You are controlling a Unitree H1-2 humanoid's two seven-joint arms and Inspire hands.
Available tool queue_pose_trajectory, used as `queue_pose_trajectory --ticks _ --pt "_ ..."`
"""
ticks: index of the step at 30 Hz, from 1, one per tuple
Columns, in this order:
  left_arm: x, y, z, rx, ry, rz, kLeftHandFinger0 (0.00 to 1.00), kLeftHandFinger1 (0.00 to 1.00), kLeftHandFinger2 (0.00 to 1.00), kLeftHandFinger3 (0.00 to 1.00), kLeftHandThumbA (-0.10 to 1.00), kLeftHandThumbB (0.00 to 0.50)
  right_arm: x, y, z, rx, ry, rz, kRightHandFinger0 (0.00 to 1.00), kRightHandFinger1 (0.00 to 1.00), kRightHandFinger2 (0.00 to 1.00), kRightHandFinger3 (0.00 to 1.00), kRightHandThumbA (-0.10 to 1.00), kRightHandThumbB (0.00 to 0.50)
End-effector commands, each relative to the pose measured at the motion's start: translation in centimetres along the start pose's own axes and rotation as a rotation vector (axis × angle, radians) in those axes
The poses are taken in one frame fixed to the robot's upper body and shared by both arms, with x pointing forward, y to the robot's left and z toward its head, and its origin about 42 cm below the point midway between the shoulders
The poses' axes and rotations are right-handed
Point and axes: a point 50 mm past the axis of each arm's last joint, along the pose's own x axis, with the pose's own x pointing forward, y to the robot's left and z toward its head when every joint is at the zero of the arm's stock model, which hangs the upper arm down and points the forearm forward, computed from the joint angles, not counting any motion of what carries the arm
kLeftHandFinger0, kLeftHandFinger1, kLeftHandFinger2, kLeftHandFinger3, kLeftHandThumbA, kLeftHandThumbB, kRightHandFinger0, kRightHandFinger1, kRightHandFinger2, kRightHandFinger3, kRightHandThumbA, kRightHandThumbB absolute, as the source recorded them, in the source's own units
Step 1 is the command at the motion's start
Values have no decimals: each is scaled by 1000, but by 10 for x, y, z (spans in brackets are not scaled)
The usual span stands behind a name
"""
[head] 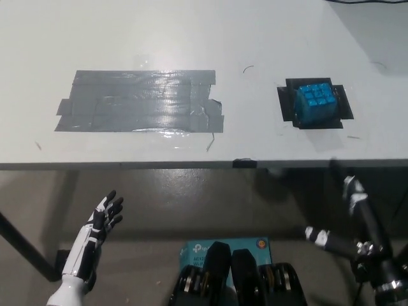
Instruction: A rubick's cube is kept in the black marked spot on the table and the robot uses its right arm to pick it up and hands it to a person
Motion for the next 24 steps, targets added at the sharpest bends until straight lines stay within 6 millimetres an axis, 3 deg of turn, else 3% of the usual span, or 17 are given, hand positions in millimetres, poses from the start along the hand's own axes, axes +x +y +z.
queue_pose_trajectory --ticks 1,5,10,13,16,24 --pt "3 0 11 1 -61 -21 1000 1000 1000 1000 1000 253 41 -18 46 -91 -150 -196 1000 1000 1000 1000 1000 354" --pt "3 -1 11 -3 -64 -25 1000 1000 1000 1000 1000 251 88 -27 61 -133 -141 -242 1000 1000 1000 1000 1000 353" --pt "5 -1 13 5 -66 -22 1000 1000 1000 1000 1000 249 132 -33 66 -185 -137 -286 1000 1000 1000 1000 1000 354" --pt "5 0 14 8 -71 -21 1000 1000 1000 1000 1000 240 161 -35 65 -176 -102 -305 1000 1000 1000 1000 1000 385" --pt "6 -1 14 7 -75 -21 1000 1000 1000 1000 1000 235 183 -38 58 -183 -37 -320 1000 1000 1000 1000 1000 426" --pt "6 0 14 4 -69 -14 1000 1000 1000 1000 1000 250 215 -30 34 -84 75 -299 1000 1000 1000 1000 1000 400"
